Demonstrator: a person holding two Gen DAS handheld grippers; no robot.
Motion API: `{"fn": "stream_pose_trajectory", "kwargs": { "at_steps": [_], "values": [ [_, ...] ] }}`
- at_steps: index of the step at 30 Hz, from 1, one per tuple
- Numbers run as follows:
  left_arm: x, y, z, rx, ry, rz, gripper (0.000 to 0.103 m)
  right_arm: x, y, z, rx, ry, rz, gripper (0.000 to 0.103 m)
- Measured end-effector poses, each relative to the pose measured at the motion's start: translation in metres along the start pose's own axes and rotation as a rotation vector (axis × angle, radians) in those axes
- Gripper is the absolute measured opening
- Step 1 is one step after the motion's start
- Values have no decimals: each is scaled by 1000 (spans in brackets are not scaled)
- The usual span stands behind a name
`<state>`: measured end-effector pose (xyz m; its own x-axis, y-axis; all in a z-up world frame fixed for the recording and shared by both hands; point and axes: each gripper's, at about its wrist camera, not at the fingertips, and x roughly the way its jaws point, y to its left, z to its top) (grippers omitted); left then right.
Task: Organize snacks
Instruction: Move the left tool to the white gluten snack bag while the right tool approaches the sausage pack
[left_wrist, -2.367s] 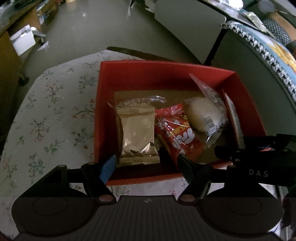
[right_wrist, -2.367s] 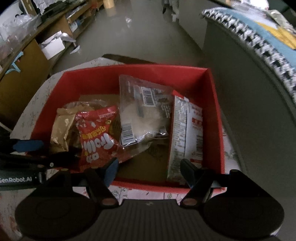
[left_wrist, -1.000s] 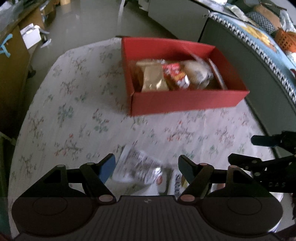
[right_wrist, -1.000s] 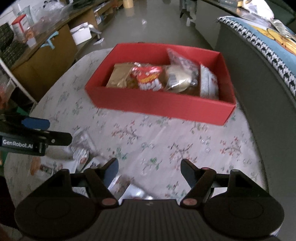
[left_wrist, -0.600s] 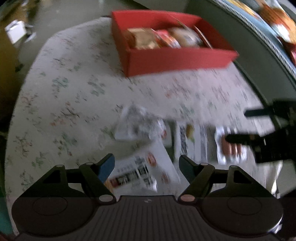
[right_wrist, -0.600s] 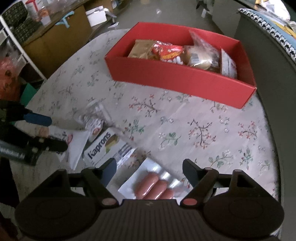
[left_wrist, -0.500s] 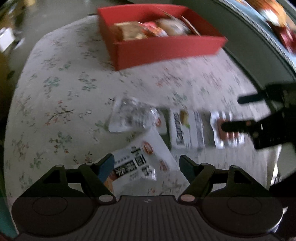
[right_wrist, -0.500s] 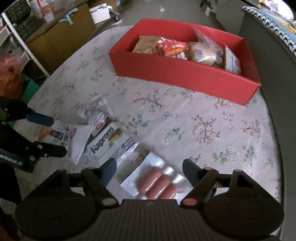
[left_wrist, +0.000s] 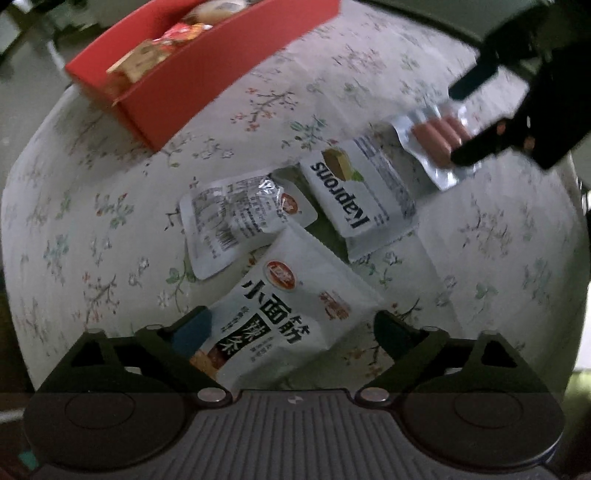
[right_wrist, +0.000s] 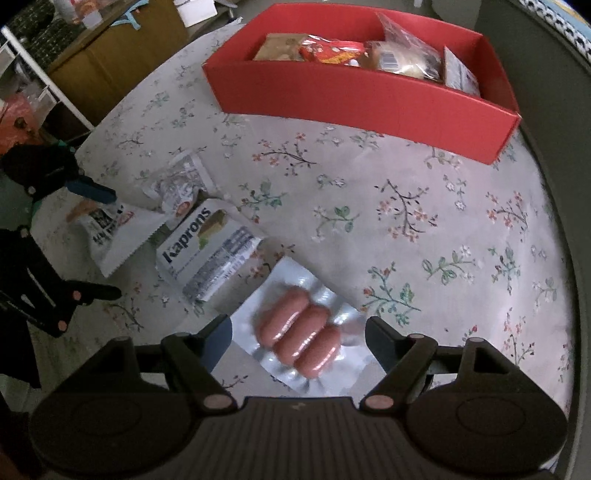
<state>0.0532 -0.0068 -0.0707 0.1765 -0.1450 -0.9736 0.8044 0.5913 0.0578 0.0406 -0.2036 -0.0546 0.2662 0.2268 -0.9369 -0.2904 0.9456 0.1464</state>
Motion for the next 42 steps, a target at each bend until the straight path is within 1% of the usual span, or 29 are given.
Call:
{"fn": "stream_pose_trajectory", "kwargs": {
  "at_steps": [2,5,6,10,12,13,14,16,18,20,22,24,26,28,32,34,37,39,40,42],
  "values": [
    [3,0,-2,29,-2,11,101,-2,-5,-1,15,-5,8,85],
    [9,4,-1,94,24,53,100,-3,-11,-3,33,-8,13,85],
    [9,8,1,88,30,57,99,-2,-12,-4,36,-7,14,85],
    [14,23,10,3,73,9,96,1,-13,-4,33,4,14,85],
    [14,27,8,-69,76,-39,90,1,-13,-3,31,5,12,85],
    [14,28,8,-86,73,-54,83,1,-14,-3,30,3,14,85],
    [11,25,4,-95,64,-44,78,1,-15,-4,31,2,18,85],
    [7,19,-3,-129,64,-46,73,1,-17,-4,35,1,16,85],
    [4,15,-11,-205,58,-40,70,1,-21,-4,43,0,7,85],
    [0,10,-16,-290,40,-10,65,3,-26,-5,56,4,-5,85],
    [-1,7,-20,-386,17,-19,64,5,-29,-6,60,17,-8,85],
    [-4,3,-23,-441,-8,-16,62,5,-28,-7,46,19,8,85],
    [-5,-1,-26,-460,-26,4,62,8,-23,-7,11,15,15,85],
    [-4,-2,-25,-473,-33,9,62,15,-14,-5,-59,32,1,85],
    [-12,2,-30,-506,-33,-58,63,23,7,1,-207,58,0,89],
    [-8,1,-28,-509,-36,-70,66,30,13,5,-283,86,-3,92],
    [-6,-2,-26,-498,-40,-75,71,41,22,6,-370,127,21,103],
    [-6,-1,-27,-498,-47,-91,74,46,30,3,-426,140,0,103],
    [-5,0,-27,-499,-48,-96,74,47,34,2,-457,132,-6,103],
    [-5,0,-27,-504,-53,-114,79,49,35,4,-455,122,0,103]
  ]
}}
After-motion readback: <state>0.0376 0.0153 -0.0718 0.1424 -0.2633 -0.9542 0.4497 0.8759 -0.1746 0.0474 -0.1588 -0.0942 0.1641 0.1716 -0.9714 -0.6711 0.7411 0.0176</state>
